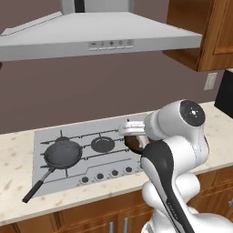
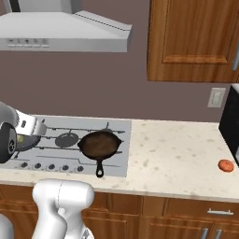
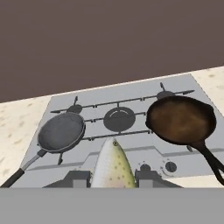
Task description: Place both pans onto different burners. Then place the squash and the fish on different pans.
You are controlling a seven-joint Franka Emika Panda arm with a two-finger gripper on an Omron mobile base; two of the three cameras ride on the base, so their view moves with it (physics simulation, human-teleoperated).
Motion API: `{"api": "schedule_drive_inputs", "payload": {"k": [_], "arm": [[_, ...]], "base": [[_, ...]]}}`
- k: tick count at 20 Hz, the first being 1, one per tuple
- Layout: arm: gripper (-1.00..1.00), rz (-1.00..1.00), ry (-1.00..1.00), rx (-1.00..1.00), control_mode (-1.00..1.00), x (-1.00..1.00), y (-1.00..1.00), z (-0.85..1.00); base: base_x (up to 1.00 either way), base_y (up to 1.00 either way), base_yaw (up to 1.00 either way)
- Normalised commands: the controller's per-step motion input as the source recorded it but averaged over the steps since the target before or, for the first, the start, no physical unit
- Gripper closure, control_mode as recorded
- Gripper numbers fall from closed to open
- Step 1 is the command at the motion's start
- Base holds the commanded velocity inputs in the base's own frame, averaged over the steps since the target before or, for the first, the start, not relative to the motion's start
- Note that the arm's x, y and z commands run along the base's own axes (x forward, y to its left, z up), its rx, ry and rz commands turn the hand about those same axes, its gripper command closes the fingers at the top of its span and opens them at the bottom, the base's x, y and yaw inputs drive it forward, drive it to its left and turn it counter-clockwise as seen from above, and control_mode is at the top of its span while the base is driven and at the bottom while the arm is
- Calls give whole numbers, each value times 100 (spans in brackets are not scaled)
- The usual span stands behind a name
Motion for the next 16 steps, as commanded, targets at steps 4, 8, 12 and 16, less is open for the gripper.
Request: {"api": "schedule_drive_inputs", "payload": {"k": [4,8,12,16], "arm": [[100,0,0,0,100,0,0,0],[100,0,0,-1,-100,9,18,-1],[100,0,0,-1,-100,45,80,-10],[100,0,0,0,-100,52,77,-10]], "base": [[33,58,0],[25,49,0],[0,0,0],[0,0,0]]}}
